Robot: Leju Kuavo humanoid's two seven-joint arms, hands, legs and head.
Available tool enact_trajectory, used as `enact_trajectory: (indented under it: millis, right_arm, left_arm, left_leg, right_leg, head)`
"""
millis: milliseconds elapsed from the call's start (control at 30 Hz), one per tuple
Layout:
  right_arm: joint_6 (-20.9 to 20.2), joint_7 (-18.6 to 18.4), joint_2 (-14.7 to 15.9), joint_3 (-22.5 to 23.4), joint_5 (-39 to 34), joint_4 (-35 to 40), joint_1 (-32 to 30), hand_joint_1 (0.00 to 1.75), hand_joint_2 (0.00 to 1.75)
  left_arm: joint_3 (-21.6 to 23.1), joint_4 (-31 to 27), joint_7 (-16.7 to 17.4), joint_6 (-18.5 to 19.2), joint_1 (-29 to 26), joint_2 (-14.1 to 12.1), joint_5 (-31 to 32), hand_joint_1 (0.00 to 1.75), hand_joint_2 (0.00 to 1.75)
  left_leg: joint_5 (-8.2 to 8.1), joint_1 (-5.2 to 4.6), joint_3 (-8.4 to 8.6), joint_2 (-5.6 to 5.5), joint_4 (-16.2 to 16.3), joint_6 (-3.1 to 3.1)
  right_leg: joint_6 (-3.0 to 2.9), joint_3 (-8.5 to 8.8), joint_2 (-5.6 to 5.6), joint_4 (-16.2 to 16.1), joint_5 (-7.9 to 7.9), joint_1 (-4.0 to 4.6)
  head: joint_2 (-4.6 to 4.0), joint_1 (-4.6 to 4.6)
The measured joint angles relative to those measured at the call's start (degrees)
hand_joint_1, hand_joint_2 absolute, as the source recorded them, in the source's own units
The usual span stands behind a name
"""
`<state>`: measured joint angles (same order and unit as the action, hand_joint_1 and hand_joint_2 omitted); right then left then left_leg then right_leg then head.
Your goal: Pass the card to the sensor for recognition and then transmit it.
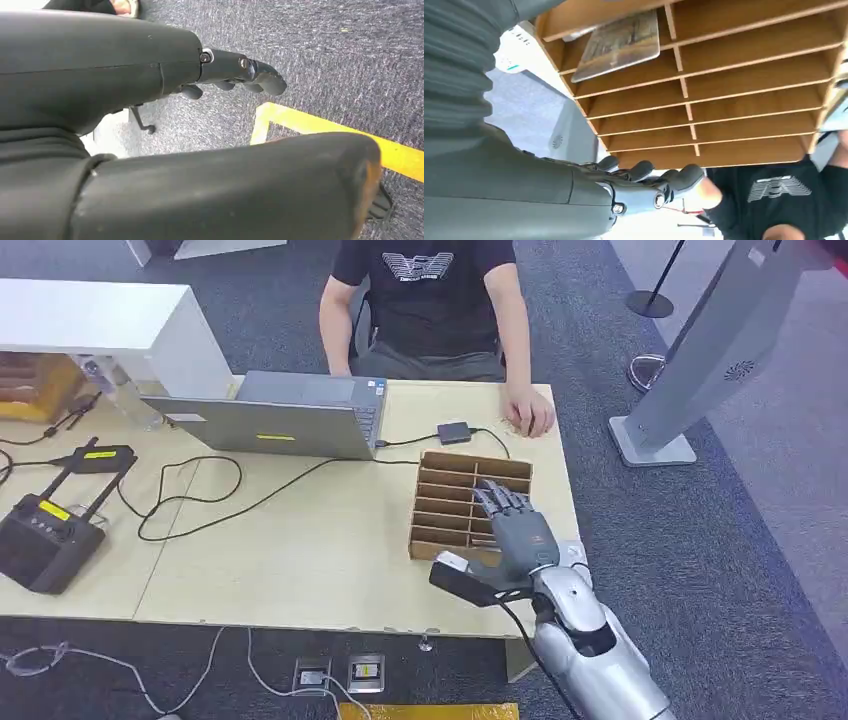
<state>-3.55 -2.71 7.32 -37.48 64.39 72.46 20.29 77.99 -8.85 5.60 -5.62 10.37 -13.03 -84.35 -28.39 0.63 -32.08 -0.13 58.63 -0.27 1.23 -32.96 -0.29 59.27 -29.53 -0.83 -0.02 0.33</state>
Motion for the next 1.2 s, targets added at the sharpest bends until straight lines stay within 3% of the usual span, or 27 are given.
enact_trajectory:
  millis: [400,767,900,1200]
  right_arm:
    - [-6.6,0.1,2.6,0.5,-1.7,10.8,-2.9,0.0,1.75]
    - [-6.6,0.0,4.1,-0.3,-1.9,11.0,-5.3,0.0,1.75]
    - [-5.2,0.0,4.3,-0.4,-1.9,10.4,-5.5,0.0,1.75]
    - [3.0,1.8,3.6,-1.9,-0.4,1.9,-4.8,0.0,1.75]
  left_arm:
    - [-0.9,0.0,0.4,0.2,0.2,0.5,-0.3,0.0,0.0]
    - [-1.0,0.0,0.5,0.4,0.3,0.5,-0.3,0.0,0.0]
    - [-1.0,0.0,0.9,0.3,0.3,0.5,-0.3,0.0,0.0]
    - [-1.0,0.0,1.0,0.4,0.5,0.6,-0.1,0.0,0.0]
  left_leg:
    - [-0.01,0.0,0.0,0.08,0.0,0.0]
    - [-0.01,0.0,-0.03,0.08,0.0,0.0]
    - [-0.01,0.0,-0.04,0.08,0.0,0.0]
    - [-0.01,0.0,-0.07,0.07,0.0,0.0]
  right_leg:
    - [0.0,-0.01,0.07,0.0,0.0,0.0]
    - [0.0,-0.04,0.09,0.0,0.0,0.0]
    - [0.0,-0.04,0.09,0.0,0.0,0.0]
    - [0.0,-0.03,0.04,0.0,0.0,0.0]
  head:
    - [0.0,-0.02]
    - [0.0,-0.04]
    - [0.0,-0.02]
    - [0.0,-0.04]
